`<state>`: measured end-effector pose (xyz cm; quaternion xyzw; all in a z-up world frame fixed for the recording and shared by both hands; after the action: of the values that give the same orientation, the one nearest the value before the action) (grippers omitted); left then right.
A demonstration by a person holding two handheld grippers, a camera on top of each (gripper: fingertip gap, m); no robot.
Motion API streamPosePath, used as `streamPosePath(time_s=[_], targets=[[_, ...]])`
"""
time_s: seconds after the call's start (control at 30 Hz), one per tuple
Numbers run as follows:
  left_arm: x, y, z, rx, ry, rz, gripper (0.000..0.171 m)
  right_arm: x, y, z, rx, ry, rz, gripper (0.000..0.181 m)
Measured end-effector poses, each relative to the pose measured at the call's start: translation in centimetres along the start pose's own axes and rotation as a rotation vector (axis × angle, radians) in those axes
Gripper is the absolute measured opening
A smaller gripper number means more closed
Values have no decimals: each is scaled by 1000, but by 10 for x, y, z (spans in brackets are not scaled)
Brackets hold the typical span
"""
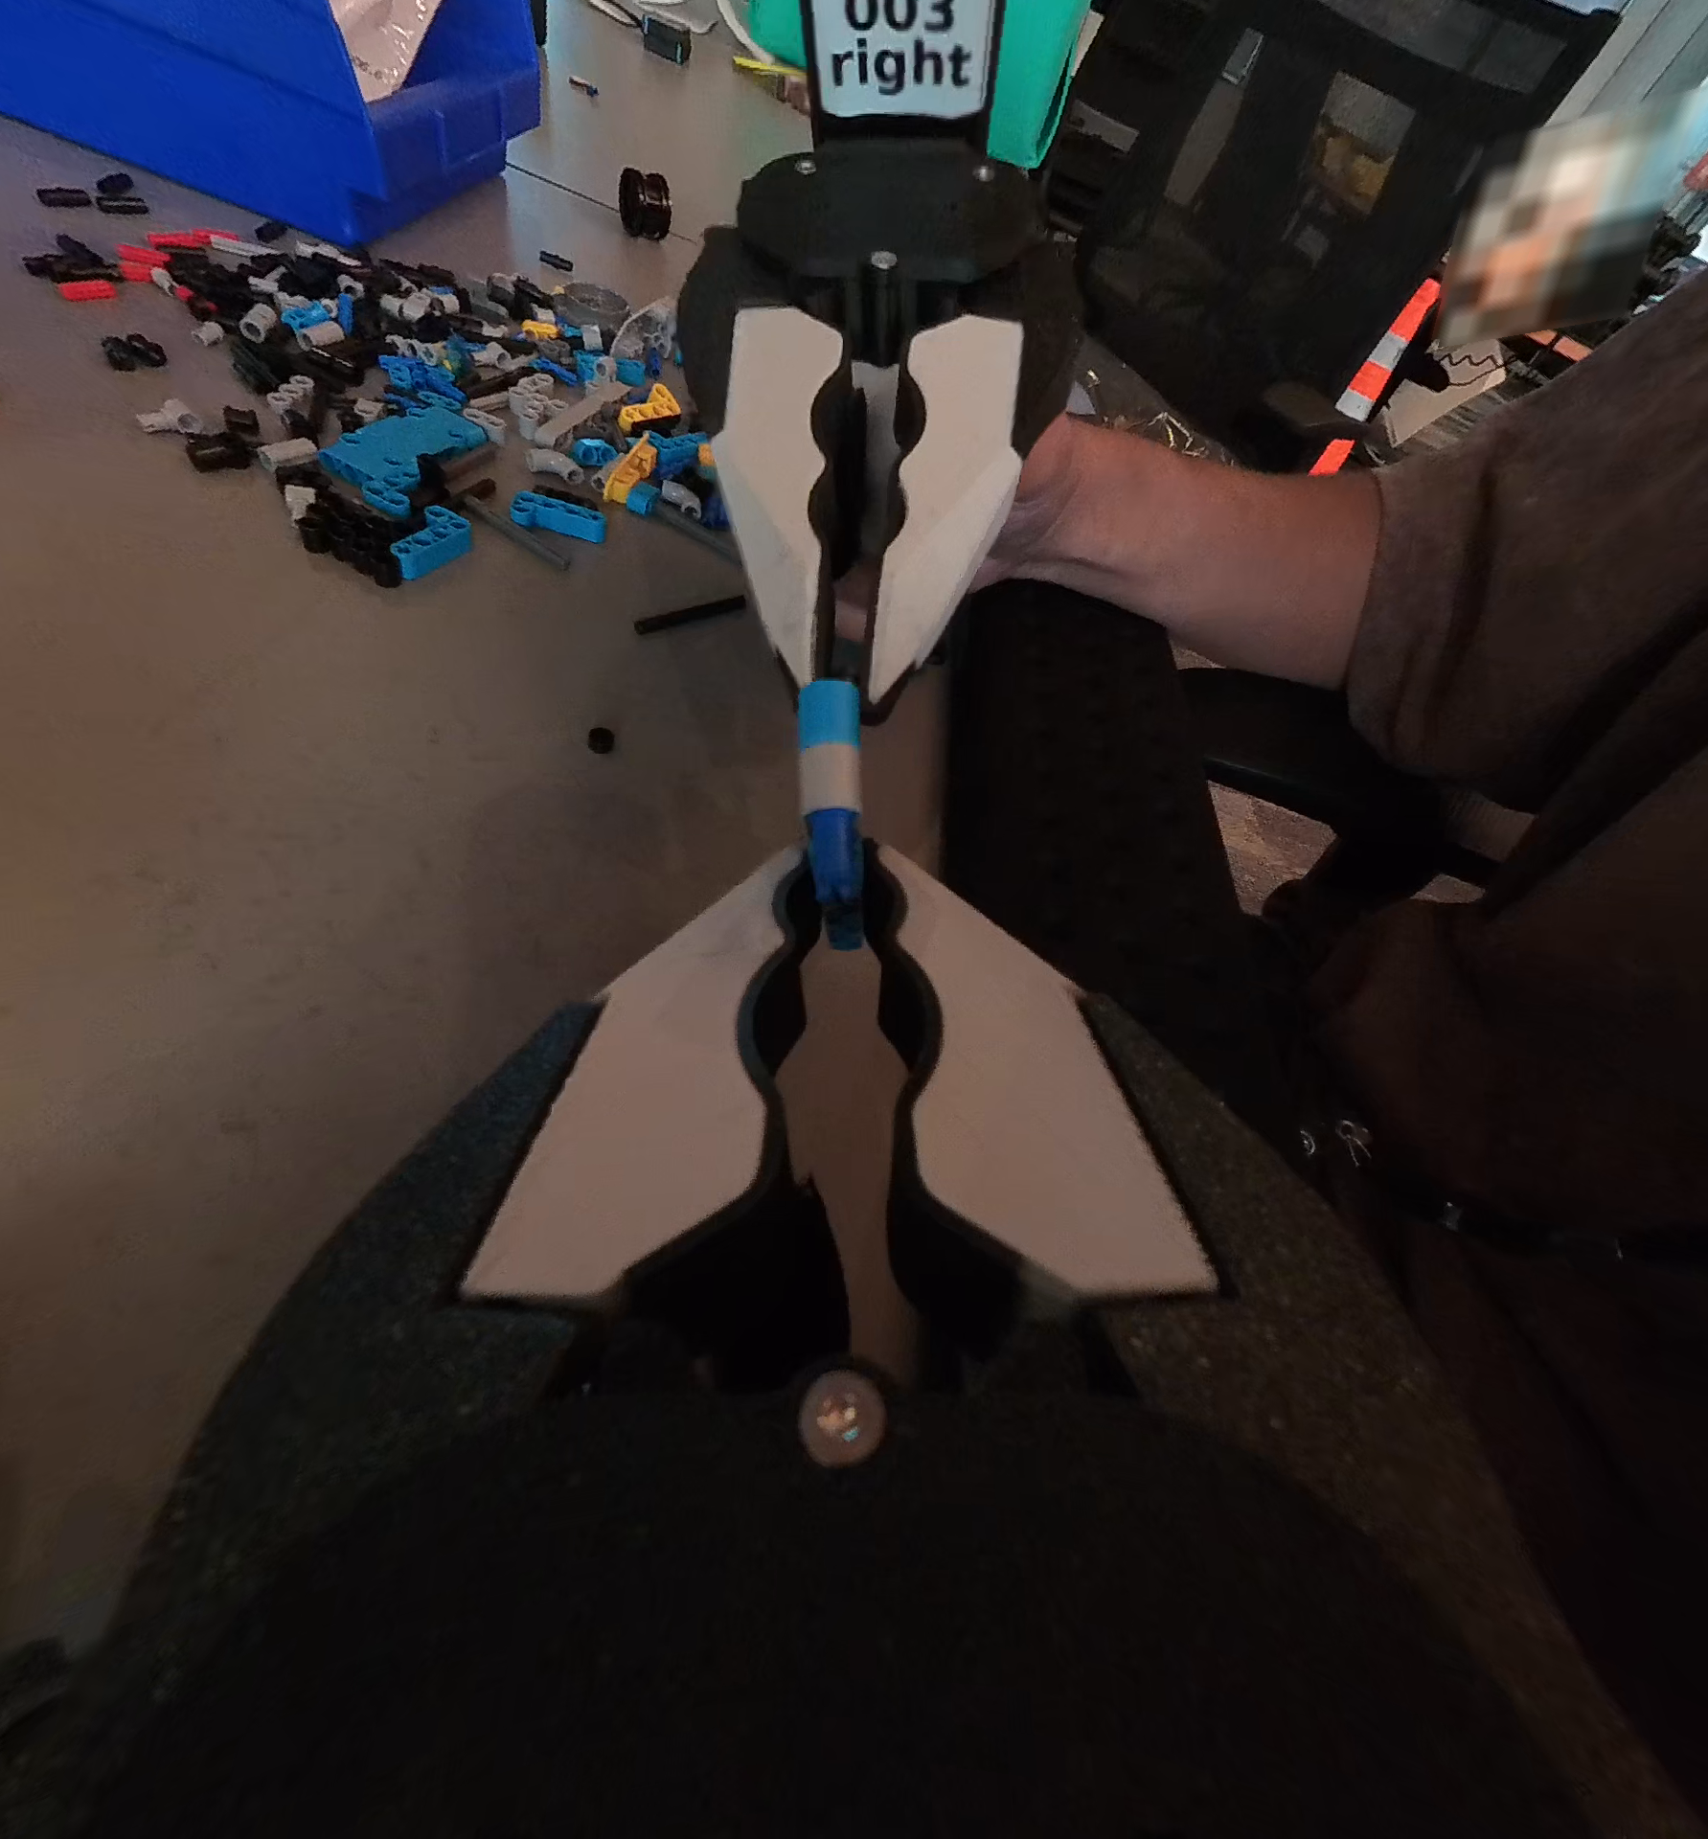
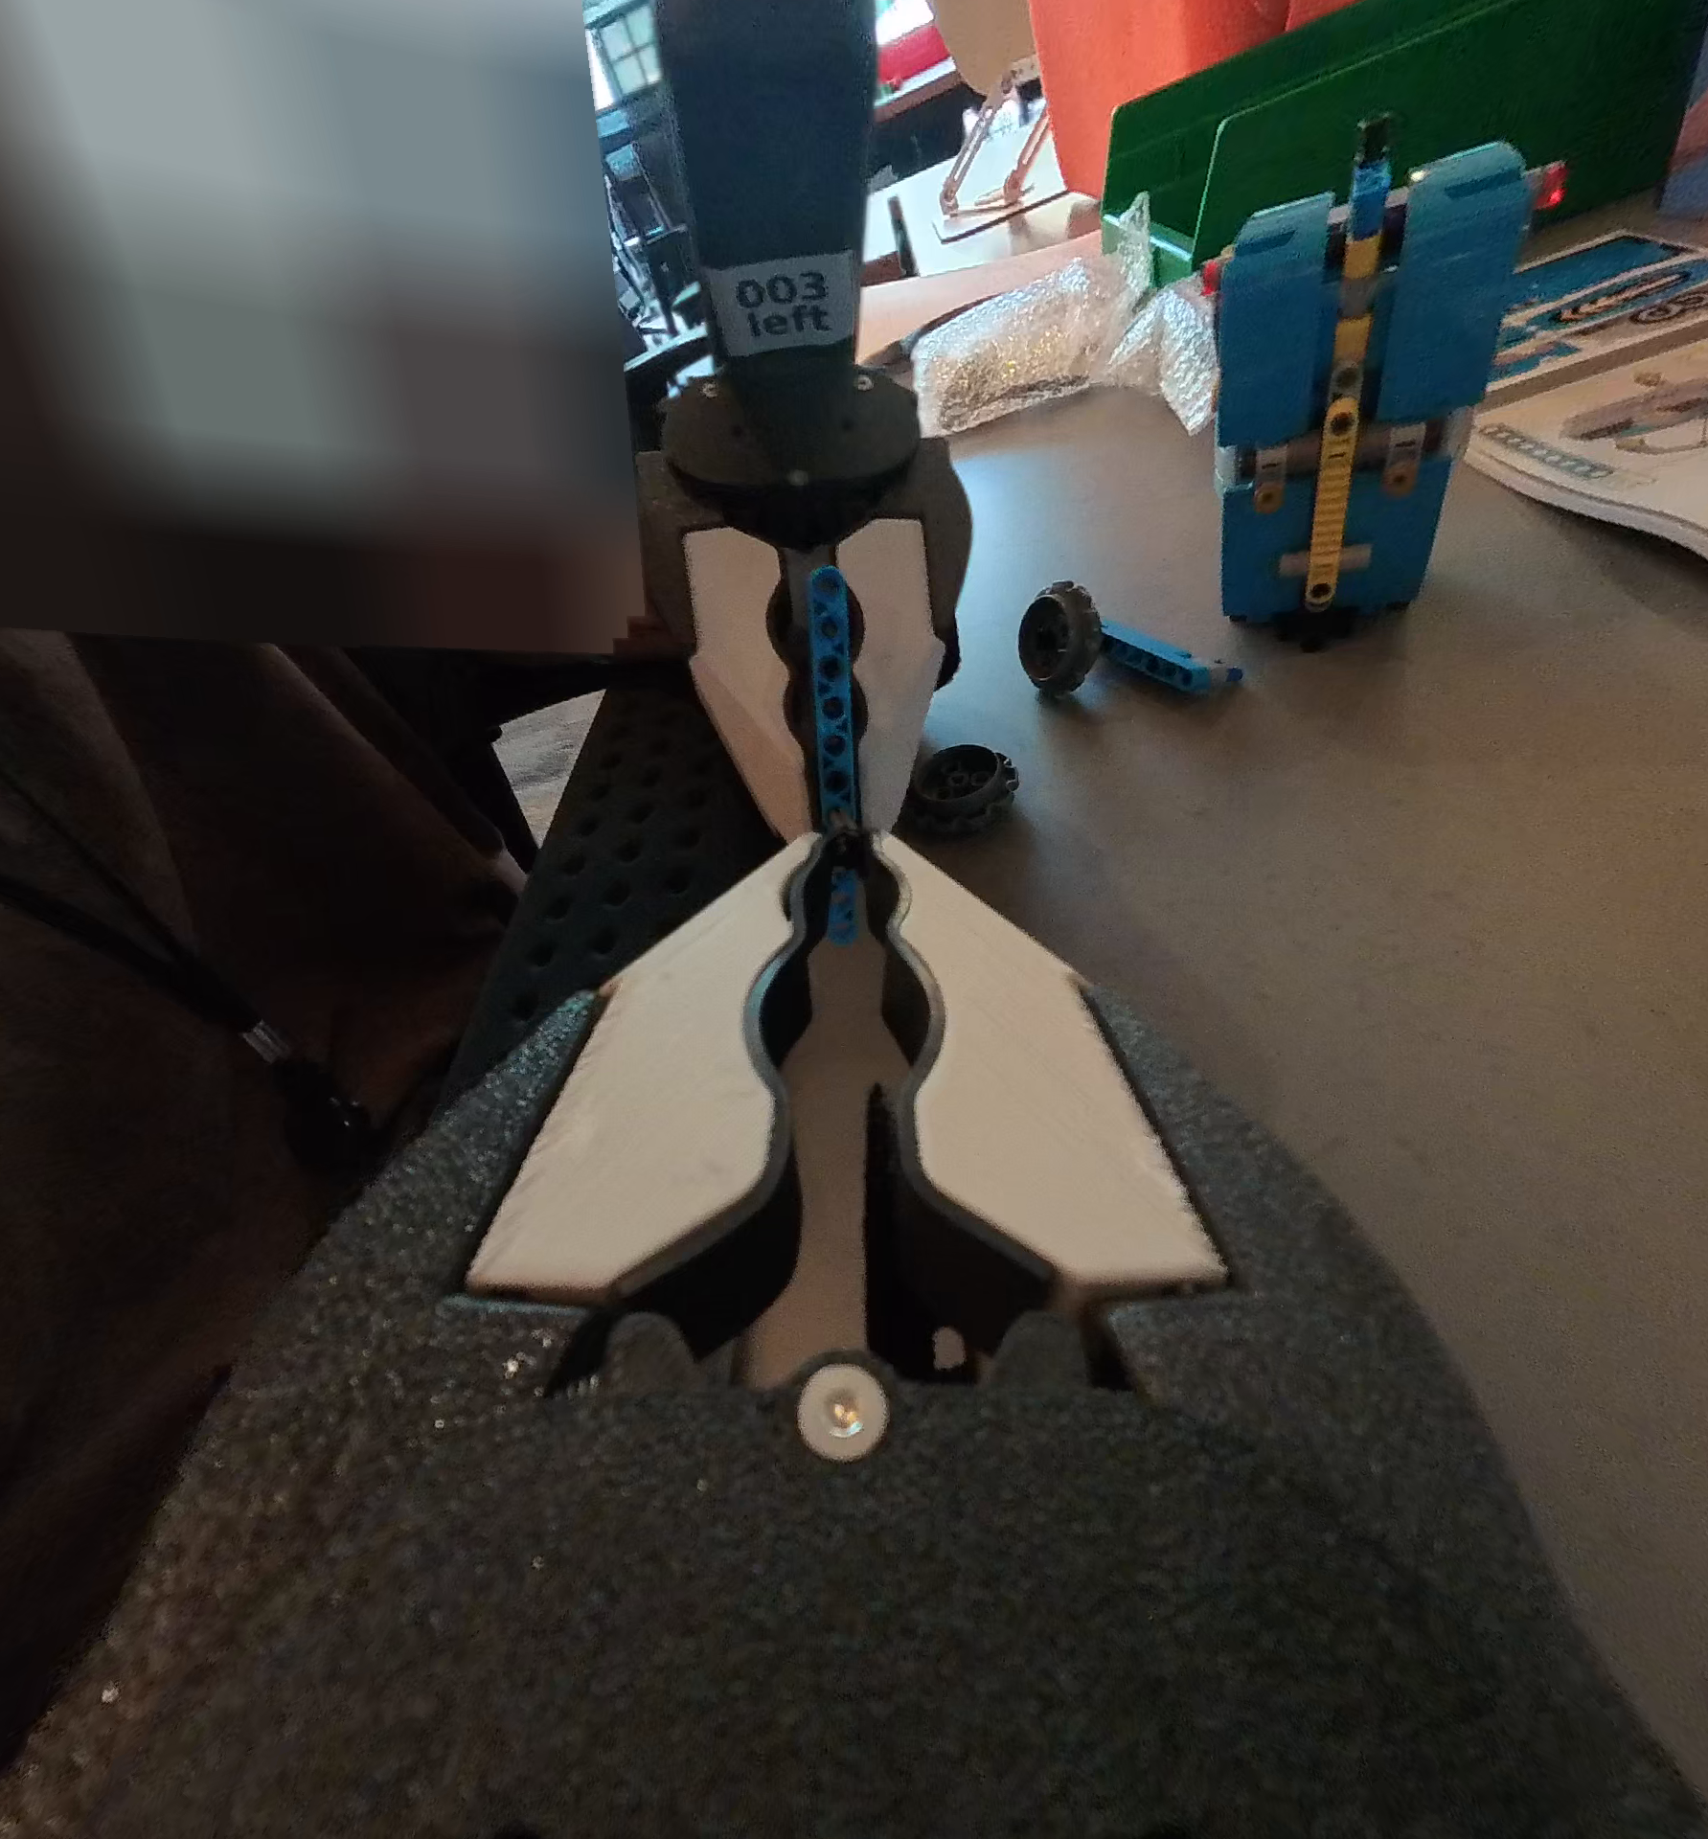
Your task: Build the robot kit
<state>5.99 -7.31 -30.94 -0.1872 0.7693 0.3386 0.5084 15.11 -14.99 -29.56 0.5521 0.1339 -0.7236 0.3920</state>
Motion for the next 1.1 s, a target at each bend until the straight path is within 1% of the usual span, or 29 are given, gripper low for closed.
streamPosePath(time_s=[0.2,0.5,0.57,0.63,0.8,0.97,1.1], targets=[[0,1,-2,55,34,-6,6,0,0,5,20,166,0,6],[1,1,-2,67,41,1,6,1,0,5,10,141,7,6],[2,-1,-2,38,12,17,6,2,-1,4,6,111,18,6],[3,-2,-4,4,-34,31,6,4,0,3,-21,39,35,6],[1,-1,-3,-44,-85,14,6,2,1,-1,-44,-47,14,6],[-2,1,-4,-74,-119,-14,6,-1,1,-2,-79,-138,-38,7],[-3,2,-3,-77,-103,-23,6,-2,0,-4,-80,-145,-50,7]])
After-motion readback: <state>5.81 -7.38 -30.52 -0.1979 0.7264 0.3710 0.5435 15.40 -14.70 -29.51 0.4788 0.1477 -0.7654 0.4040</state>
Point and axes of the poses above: each gripper's, where its closed fingertips meet, y back along the fingers, x out of its underside, z = x × y across the jaws, the point moved 6 cm from there along y, back along the fingers, and after that the axes turned 3 degrees about -y, right-handed, at the moved point
